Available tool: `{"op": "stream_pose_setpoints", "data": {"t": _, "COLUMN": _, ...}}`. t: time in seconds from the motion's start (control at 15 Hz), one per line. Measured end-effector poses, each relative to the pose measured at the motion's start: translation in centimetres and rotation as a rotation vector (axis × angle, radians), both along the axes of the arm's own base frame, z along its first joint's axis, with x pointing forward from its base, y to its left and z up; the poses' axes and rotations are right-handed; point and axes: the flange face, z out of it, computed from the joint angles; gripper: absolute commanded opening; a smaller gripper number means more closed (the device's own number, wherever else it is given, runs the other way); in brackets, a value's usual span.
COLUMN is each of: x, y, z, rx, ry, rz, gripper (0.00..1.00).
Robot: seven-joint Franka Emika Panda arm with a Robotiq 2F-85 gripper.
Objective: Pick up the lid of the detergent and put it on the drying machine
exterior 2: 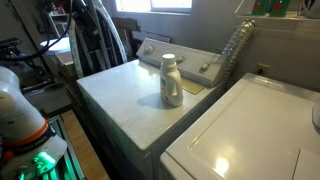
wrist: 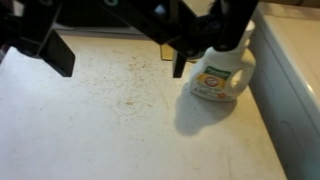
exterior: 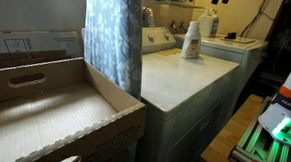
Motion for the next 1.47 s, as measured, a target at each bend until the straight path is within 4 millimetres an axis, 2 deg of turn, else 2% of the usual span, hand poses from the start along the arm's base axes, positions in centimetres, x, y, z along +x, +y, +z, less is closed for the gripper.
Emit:
{"op": "stream_pose_setpoints", "data": {"t": 0.27, "x": 3.2, "y": -9.4, "z": 0.7, "rx": -0.054, "ry": -0.066, "rz": -0.188, "gripper": 1.00}}
{"op": "stream_pose_setpoints", "data": {"t": 0.47, "x": 6.6, "y": -13.8, "z": -0.3, "rx": -0.046, "ry": -0.134, "rz": -0.277, "gripper": 1.00}}
{"op": "stream_pose_setpoints", "data": {"t": 0.67, "x": 9.1, "y": -15.1, "z": -1.6, "rx": -0.036, "ry": -0.141, "rz": -0.305, "gripper": 1.00}}
{"op": "stream_pose_setpoints", "data": {"t": 1.0, "x": 9.6, "y": -15.6, "z": -1.8, "rx": -0.007, "ry": -0.141, "rz": -0.349, "gripper": 1.00}}
{"op": "stream_pose_setpoints", "data": {"t": 1.27, "x": 11.2, "y": -18.7, "z": -3.7, "rx": 0.106, "ry": -0.113, "rz": -0.435, "gripper": 1.00}}
{"op": "stream_pose_setpoints", "data": {"t": 1.47, "x": 13.3, "y": -20.8, "z": -5.1, "rx": 0.154, "ry": -0.104, "rz": -0.485, "gripper": 1.00}}
